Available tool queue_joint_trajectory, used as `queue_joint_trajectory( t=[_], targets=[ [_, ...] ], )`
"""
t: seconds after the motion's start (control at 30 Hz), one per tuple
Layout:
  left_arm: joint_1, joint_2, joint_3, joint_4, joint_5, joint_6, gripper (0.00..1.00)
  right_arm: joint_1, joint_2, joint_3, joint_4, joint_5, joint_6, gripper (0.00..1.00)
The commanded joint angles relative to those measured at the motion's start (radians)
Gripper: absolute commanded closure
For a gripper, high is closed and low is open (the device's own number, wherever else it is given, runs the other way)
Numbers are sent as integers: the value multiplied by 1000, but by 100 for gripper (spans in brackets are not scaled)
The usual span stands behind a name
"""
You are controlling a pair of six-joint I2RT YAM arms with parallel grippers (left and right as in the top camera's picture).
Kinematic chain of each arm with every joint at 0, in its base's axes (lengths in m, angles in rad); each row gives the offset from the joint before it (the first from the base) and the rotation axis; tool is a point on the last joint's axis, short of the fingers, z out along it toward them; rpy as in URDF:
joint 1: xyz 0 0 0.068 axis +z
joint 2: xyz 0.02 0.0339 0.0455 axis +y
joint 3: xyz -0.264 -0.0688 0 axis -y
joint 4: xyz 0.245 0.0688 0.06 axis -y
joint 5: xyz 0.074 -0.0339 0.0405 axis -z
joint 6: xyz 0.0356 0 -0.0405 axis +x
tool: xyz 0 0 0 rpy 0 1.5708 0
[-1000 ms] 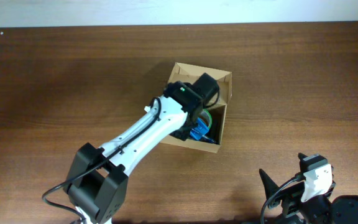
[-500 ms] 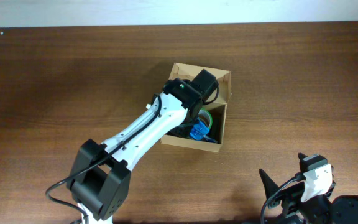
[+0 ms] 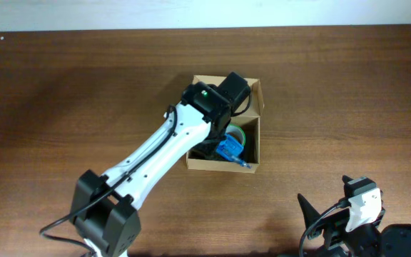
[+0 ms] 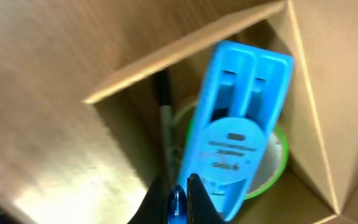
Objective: Pack container
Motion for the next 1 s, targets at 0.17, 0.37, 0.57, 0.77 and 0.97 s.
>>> queue_joint_trajectory(
  t=[0.17, 0.37, 0.57, 0.77, 0.97],
  targets=[
    [0, -33, 4, -39, -89, 15, 98, -5, -3, -2, 3, 13, 8, 1],
    [0, -34, 4, -15, -130, 3, 98, -5, -3, -2, 3, 12, 8, 1],
    [0, -33, 4, 3, -175, -38, 98, -5, -3, -2, 3, 13, 8, 1],
    [0, -32, 3, 3, -222, -37, 98, -5, -3, -2, 3, 13, 8, 1],
    [0, -14, 2, 19, -254, -38, 98, -5, -3, -2, 3, 12, 8, 1]
  ],
)
